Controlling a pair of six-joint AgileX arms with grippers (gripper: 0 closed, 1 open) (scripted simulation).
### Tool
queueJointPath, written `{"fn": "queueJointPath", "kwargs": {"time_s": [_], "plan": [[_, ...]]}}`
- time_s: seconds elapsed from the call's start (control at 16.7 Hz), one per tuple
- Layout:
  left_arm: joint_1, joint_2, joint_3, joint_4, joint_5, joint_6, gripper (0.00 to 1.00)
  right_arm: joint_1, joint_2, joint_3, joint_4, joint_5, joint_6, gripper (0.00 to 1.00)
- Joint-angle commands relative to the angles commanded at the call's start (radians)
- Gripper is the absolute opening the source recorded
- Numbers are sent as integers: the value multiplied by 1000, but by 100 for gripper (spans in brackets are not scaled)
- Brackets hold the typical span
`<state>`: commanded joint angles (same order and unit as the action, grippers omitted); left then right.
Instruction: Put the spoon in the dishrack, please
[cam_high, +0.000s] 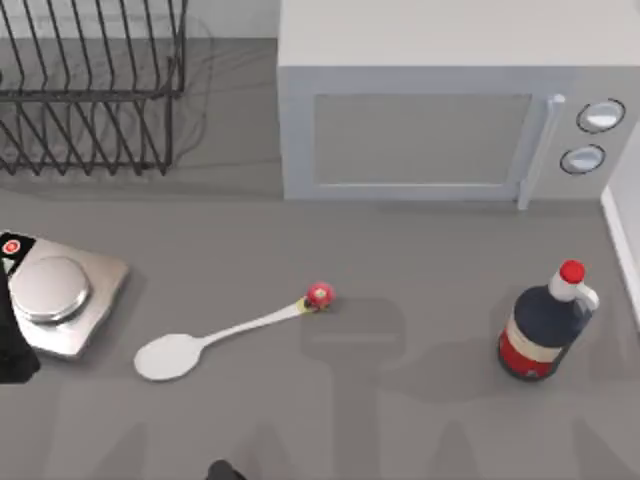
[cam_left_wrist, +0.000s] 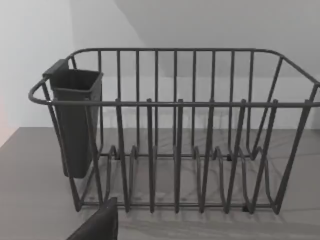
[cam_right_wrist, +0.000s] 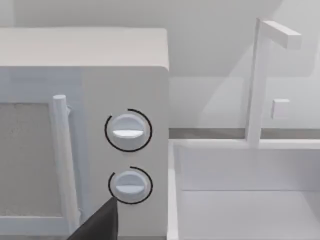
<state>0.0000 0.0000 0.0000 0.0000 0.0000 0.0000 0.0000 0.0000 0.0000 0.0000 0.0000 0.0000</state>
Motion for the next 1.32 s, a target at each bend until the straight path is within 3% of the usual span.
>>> {"fn": "queueJointPath", "kwargs": {"time_s": [0.24,0.48,1.32], "plan": [[-14,31,31,-22,2,12,100,0,0,0,0,0,0,100],[-85,220,213,-145,5,77,100,0,0,0,0,0,0,100],[-476,1622,1235,-918,5,459,100,0,0,0,0,0,0,100]]}}
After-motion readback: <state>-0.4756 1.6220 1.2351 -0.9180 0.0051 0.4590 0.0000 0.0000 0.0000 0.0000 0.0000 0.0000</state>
